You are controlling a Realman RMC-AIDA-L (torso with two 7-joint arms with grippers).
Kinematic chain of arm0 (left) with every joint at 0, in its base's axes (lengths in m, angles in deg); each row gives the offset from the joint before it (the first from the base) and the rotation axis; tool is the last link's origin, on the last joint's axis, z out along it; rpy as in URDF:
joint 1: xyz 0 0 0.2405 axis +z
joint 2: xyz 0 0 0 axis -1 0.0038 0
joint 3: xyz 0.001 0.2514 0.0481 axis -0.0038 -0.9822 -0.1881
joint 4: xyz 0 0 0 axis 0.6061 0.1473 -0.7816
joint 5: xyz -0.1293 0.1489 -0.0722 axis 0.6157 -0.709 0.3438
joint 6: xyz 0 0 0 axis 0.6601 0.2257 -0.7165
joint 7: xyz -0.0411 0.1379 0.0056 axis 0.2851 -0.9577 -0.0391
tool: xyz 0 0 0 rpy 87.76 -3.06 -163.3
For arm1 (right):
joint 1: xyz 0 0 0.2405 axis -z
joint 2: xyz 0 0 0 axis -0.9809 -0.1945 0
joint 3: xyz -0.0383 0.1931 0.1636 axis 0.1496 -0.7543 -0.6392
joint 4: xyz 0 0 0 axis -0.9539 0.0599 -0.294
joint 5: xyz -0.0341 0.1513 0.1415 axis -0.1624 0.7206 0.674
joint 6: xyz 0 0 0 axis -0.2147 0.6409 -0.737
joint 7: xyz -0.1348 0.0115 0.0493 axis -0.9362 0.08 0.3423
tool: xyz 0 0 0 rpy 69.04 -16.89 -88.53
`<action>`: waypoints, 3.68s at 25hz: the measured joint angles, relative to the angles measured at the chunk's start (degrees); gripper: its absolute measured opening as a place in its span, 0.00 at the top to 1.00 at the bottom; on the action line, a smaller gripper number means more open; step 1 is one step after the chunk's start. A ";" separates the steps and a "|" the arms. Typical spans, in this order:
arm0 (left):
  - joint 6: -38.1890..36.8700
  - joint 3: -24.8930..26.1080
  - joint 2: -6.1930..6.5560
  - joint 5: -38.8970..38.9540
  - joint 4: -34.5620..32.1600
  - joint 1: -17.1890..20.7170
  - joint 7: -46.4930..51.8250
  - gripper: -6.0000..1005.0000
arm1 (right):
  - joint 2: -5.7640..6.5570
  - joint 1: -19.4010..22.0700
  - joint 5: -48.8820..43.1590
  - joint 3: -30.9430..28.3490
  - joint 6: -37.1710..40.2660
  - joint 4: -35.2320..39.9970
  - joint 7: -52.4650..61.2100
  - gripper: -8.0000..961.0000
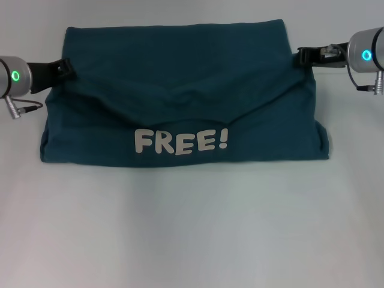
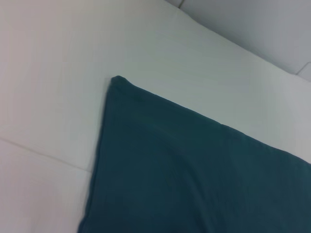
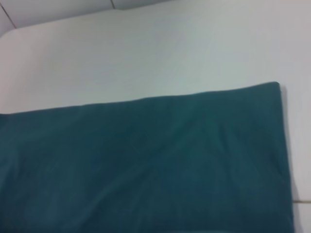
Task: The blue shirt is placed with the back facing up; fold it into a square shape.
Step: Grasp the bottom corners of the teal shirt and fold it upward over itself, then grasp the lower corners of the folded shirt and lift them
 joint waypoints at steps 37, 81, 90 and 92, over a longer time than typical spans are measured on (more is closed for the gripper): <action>-18.82 5.65 -3.19 23.52 -8.19 19.90 -45.10 0.45 | 0.38 32.51 36.45 -8.51 39.52 8.38 -27.53 0.39; -19.52 5.02 -4.35 22.05 -8.70 20.86 -41.19 0.94 | 0.95 31.36 33.34 -8.54 39.18 8.08 -26.60 0.39; -22.93 4.80 -2.92 21.93 -10.94 19.55 -34.13 0.94 | 3.62 27.90 24.11 -8.48 39.18 8.69 -18.70 0.39; -23.07 4.76 -2.68 21.92 -11.11 19.08 -32.57 0.94 | 4.37 26.02 20.88 -8.49 38.81 8.74 -15.44 0.39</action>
